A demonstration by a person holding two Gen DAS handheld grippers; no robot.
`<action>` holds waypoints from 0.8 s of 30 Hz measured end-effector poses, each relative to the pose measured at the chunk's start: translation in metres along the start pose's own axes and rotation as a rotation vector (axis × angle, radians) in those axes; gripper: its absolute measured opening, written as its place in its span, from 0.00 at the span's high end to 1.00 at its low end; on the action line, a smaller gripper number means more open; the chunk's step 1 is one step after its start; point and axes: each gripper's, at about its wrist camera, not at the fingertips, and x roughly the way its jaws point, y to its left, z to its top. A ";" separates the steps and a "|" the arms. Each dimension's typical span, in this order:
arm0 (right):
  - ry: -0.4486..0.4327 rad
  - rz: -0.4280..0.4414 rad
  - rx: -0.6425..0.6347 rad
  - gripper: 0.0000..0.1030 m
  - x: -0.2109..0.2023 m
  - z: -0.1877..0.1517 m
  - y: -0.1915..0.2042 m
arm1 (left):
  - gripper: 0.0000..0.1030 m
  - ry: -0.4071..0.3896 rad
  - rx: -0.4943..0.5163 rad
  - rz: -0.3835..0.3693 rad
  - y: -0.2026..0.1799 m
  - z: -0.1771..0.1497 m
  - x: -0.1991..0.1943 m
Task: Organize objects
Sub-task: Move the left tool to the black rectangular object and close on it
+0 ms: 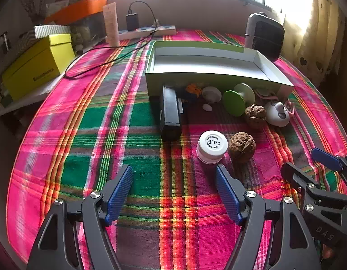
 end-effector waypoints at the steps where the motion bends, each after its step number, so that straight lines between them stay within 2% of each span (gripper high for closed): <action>1: 0.000 0.002 -0.002 0.27 0.000 0.000 0.000 | 0.29 0.001 0.002 0.000 0.000 0.000 0.000; 18: -0.006 0.034 -0.026 0.27 0.002 0.002 0.000 | 0.29 0.010 0.022 -0.020 -0.002 0.005 0.002; 24: -0.015 0.058 -0.007 0.27 0.001 0.003 -0.006 | 0.29 -0.002 -0.015 -0.067 0.009 0.009 0.001</action>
